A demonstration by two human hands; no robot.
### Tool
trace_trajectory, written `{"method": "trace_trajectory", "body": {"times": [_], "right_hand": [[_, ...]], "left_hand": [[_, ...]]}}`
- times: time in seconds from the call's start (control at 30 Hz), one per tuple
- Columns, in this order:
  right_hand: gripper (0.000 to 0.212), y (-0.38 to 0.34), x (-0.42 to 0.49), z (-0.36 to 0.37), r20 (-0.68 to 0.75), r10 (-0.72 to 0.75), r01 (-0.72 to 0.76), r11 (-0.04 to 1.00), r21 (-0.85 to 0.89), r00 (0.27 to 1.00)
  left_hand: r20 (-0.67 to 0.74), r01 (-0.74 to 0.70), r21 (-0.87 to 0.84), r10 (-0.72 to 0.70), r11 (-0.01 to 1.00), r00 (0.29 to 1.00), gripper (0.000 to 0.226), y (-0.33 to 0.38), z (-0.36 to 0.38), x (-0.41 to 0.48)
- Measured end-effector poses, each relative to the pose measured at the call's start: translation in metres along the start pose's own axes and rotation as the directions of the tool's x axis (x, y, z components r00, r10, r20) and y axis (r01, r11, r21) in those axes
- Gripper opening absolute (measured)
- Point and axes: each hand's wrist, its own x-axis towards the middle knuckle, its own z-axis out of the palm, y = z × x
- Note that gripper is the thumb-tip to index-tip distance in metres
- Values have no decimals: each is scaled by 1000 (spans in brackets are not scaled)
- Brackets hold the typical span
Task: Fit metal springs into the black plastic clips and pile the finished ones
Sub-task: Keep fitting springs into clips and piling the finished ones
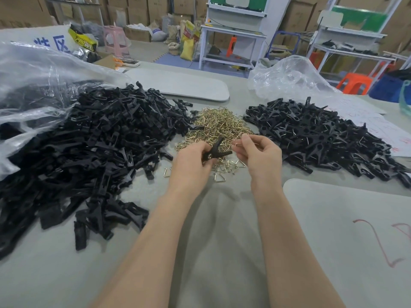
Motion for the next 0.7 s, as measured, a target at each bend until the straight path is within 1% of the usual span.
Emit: {"method": "trace_trajectory", "body": {"times": [0.13,0.2,0.27,0.4,0.5,0.6,0.7], "right_hand": [[19,5,-1,5,-1,-18,17,990,-143,1000],[19,7,-2,7,12,-28,30,985,-167,1000],[18,8,-3,8,20,-46,49,982,-183,999],[20,13,-2,10,-12,-90,85,971,-225,996],[19,14,-2,11,-15,-93,87,969,-233,996],[22,12,-5,11,44,-18,27,981,-192,999],[24,6,-2,4,126,144,-116,972,-206,982]], "left_hand": [[-14,-73,50,74,996,997,20,-1,2,1],[-35,-97,64,100,993,994,20,0,3,0],[-42,-105,42,106,994,993,20,-1,3,0],[-56,-106,33,108,994,993,20,-1,2,0],[-68,-114,38,116,993,991,19,0,2,0],[-63,-105,49,107,993,992,19,0,1,-1],[-7,-90,3,90,996,996,17,-3,-3,0]]}}
